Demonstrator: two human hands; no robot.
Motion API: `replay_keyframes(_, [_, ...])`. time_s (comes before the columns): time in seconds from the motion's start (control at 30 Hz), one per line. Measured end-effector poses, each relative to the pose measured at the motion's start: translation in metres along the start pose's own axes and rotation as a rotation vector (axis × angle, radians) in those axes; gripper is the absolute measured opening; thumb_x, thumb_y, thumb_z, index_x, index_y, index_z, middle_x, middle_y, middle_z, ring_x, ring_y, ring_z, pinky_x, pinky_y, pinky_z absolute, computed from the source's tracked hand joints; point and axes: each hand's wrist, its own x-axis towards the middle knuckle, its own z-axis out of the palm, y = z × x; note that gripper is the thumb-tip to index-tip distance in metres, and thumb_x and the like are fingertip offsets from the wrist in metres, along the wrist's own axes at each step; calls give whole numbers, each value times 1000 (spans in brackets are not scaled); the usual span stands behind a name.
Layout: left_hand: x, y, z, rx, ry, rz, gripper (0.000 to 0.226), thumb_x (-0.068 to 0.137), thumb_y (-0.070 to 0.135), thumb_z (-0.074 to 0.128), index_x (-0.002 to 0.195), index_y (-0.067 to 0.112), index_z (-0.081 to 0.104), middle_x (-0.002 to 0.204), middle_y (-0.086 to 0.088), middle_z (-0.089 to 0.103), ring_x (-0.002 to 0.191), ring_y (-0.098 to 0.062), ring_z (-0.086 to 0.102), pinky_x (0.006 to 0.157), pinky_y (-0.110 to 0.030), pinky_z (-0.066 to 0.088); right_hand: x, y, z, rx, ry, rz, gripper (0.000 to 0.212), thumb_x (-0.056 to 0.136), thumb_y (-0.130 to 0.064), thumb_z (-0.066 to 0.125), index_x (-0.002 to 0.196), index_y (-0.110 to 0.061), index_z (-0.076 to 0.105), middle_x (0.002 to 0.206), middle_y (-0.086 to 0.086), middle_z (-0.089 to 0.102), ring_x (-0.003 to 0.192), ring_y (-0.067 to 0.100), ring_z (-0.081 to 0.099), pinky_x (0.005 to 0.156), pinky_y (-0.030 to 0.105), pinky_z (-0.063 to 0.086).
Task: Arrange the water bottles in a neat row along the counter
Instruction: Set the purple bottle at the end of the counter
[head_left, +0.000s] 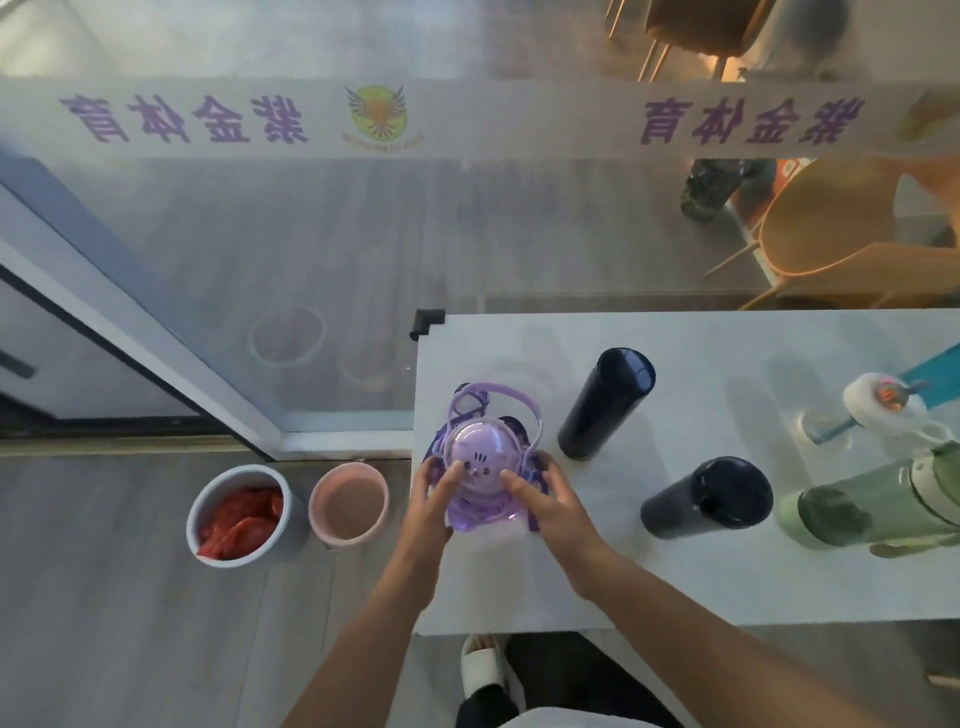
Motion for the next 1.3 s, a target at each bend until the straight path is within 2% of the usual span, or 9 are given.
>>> replay_keyframes(0.17, [6,-7,3,-58,59,-19,72,68,63,70,133,41,50,125,13,63,114,-5,60,104,-47,45,19,11,2,28,-72,-11,73,69,-69,70,134,-49,45,136,-12,53,123,14,53,106,44,45])
replay_keyframes(0.23, [8,-5,5,-55,47,-14,71,68,60,72,133,41,51,125,12,64,110,-2,63,98,-42,49,25,16,2,34,-80,-28,71,70,-67,70,134,-49,46,140,-11,50,125,14,52,105,42,46])
replay_keyframes(0.33, [18,1,7,-58,81,1,63,71,50,71,131,39,54,118,11,68,99,2,67,84,-31,52,39,12,5,60,-57,-61,62,73,-61,72,130,-47,52,135,-9,55,120,12,57,96,32,51])
replay_keyframes(0.43, [36,12,5,-53,107,-4,67,67,55,75,129,39,56,117,9,69,102,-4,67,96,-42,51,55,-3,10,97,-64,-112,47,79,-51,71,124,-46,58,124,-10,64,114,13,62,90,28,53])
replay_keyframes(0.53, [60,28,2,-25,79,-3,64,68,59,72,128,41,57,122,6,67,108,-7,65,99,-45,49,75,-23,14,163,-62,-142,33,85,-41,70,117,-43,63,115,-10,70,110,17,65,93,36,53])
replay_keyframes(0.67, [96,53,-1,-18,49,0,57,75,55,71,128,40,57,122,11,67,104,-1,66,96,-40,50,108,-46,20,218,-35,-138,27,85,-45,70,111,-46,65,114,-9,69,110,22,65,97,45,53])
replay_keyframes(0.93, [143,95,4,21,57,25,31,88,48,63,118,38,63,113,12,69,104,-7,66,81,-34,53,161,-77,26,253,13,-159,38,82,-45,72,116,-31,66,117,1,67,108,25,65,91,44,56])
replay_keyframes(1.1, [159,103,3,49,46,19,36,84,55,65,118,42,62,118,16,67,113,-8,63,93,-42,51,178,-82,29,276,43,-146,47,76,-50,74,117,-29,65,119,5,66,108,27,66,90,45,57])
replay_keyframes(1.3, [163,109,-3,68,-2,19,43,83,53,66,123,36,62,119,13,66,115,-10,61,93,-43,52,182,-80,32,305,79,-152,45,77,-50,74,117,-31,63,118,4,64,107,26,64,88,46,57])
